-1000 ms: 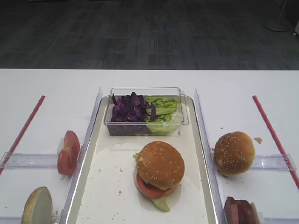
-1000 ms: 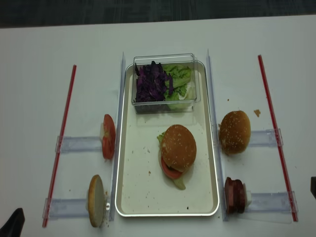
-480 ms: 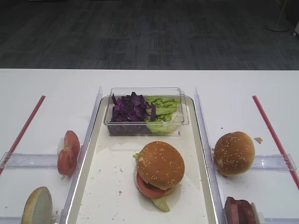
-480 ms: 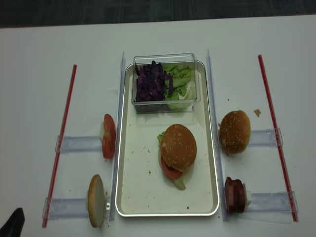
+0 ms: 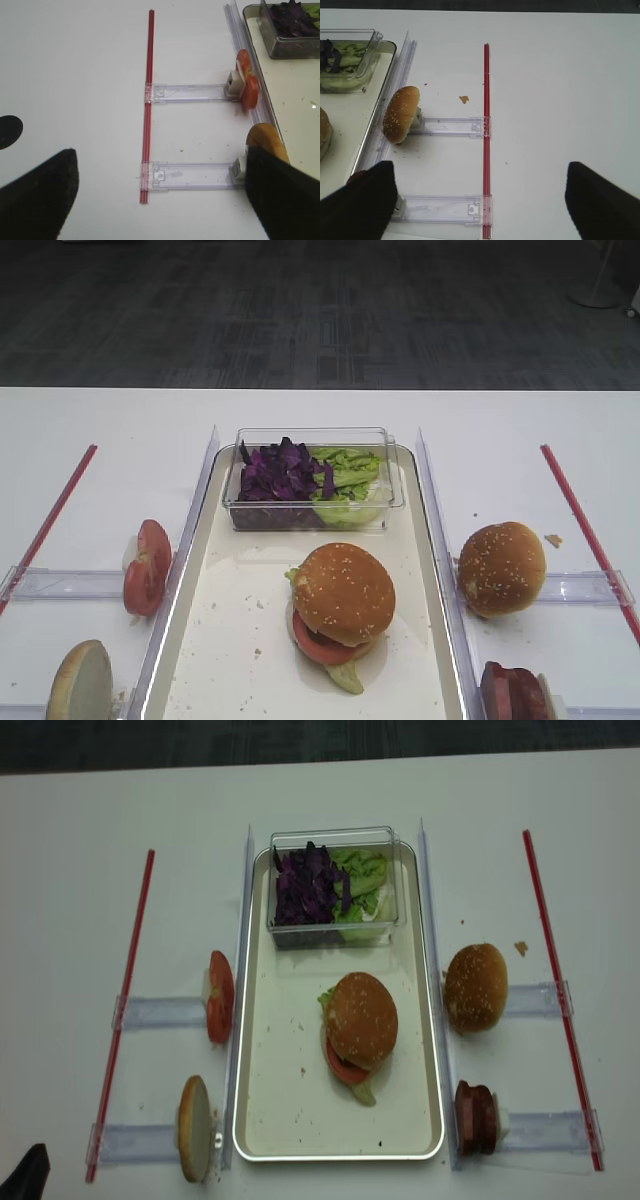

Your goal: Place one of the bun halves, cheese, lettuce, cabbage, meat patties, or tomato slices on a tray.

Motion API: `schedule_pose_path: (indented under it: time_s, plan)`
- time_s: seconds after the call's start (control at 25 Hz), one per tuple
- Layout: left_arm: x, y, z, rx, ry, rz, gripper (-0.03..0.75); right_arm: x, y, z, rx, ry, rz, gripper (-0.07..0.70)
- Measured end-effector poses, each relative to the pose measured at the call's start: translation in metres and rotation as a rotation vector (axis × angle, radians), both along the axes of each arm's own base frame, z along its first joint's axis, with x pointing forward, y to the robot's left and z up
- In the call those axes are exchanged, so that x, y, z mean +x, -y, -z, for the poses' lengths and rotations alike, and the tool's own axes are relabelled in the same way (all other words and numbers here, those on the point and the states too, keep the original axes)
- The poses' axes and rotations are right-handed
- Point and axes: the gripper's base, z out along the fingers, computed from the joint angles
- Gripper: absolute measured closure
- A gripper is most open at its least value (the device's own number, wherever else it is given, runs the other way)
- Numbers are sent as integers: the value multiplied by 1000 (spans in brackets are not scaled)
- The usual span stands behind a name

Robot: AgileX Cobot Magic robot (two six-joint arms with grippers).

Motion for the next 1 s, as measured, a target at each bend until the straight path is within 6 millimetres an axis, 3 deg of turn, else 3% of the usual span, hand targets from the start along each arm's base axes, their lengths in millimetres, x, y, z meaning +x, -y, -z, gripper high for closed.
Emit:
schedule_pose_path:
  time_s: [1.0]
  plan:
    - [0, 0, 0, 0, 0, 0, 97, 1, 0, 4, 20, -21, 10, -60]
